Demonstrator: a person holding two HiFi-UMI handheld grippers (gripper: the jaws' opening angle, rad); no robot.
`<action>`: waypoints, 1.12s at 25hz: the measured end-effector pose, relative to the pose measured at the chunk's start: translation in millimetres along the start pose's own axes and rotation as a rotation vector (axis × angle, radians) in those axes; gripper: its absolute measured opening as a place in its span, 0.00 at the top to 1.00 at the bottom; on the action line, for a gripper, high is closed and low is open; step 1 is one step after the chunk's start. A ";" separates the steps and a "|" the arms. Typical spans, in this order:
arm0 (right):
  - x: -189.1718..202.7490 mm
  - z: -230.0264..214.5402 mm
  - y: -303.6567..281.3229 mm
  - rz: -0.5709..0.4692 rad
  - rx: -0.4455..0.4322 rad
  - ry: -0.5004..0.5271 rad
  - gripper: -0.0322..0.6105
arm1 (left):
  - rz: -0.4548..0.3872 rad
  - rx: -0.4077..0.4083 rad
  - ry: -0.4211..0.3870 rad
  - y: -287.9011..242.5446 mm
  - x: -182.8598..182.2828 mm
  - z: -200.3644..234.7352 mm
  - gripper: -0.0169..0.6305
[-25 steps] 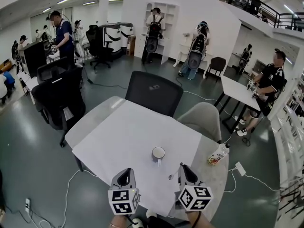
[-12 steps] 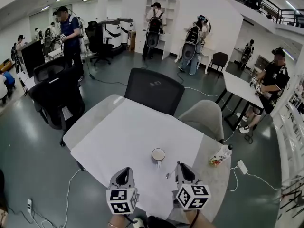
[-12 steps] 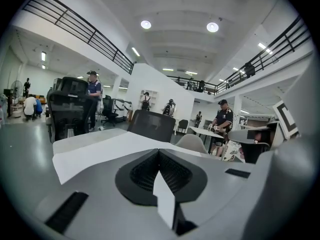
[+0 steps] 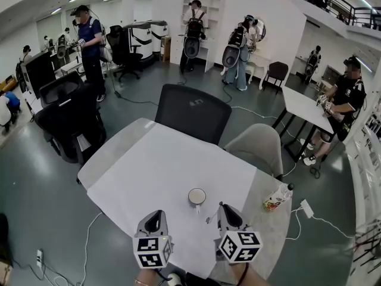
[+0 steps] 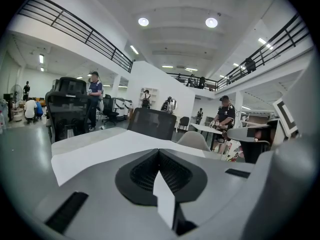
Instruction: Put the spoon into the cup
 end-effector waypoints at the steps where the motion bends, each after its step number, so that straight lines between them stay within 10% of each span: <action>1: -1.3 0.0 -1.8 -0.001 -0.004 -0.001 0.86 | 0.002 -0.003 0.002 -1.0 -0.6 1.0 0.95; 28: -24.9 -2.5 -56.2 -0.010 -0.091 0.031 0.86 | 0.054 0.000 -0.037 -56.4 -15.6 -8.8 0.95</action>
Point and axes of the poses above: the fingertips, and each gripper's own axes: y backward along the fingers, z to its left, x out of its underside, the point moved 2 cm from there along y, backward along the fingers, and after that the axes turned 15 degrees about z, right-handed, at the moved point
